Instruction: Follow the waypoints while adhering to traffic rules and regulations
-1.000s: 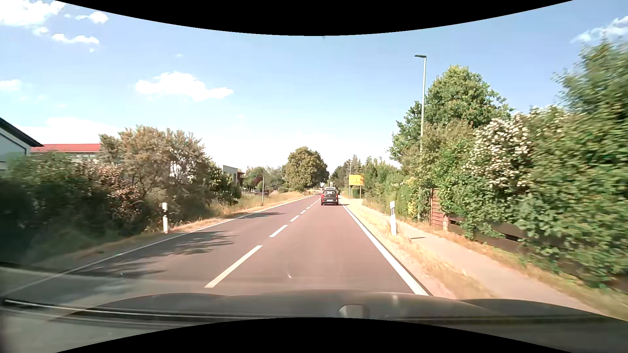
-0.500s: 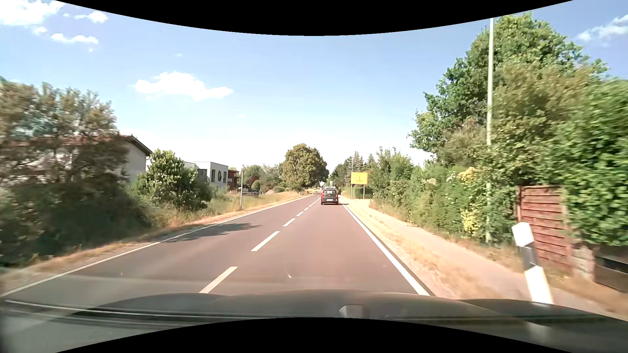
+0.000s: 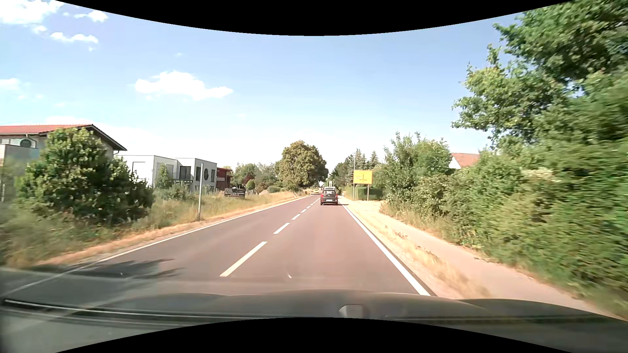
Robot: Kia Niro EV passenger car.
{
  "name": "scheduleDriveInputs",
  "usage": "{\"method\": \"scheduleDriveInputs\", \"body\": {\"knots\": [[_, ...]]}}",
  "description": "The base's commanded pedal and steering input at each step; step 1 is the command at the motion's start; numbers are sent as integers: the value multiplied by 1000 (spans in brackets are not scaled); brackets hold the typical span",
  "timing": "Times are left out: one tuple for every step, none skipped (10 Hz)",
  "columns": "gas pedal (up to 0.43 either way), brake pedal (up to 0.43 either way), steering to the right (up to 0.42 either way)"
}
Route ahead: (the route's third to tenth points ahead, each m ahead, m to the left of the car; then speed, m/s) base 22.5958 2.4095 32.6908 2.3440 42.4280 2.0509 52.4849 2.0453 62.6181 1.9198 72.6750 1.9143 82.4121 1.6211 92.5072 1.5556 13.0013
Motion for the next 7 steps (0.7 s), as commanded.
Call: {"method": "scheduleDriveInputs", "body": {"knots": [[59, 6, 4], [59, 6, 2], [67, 6, 0], [67, 6, -1], [67, 6, 0], [67, 6, 0], [67, 6, 1]]}}
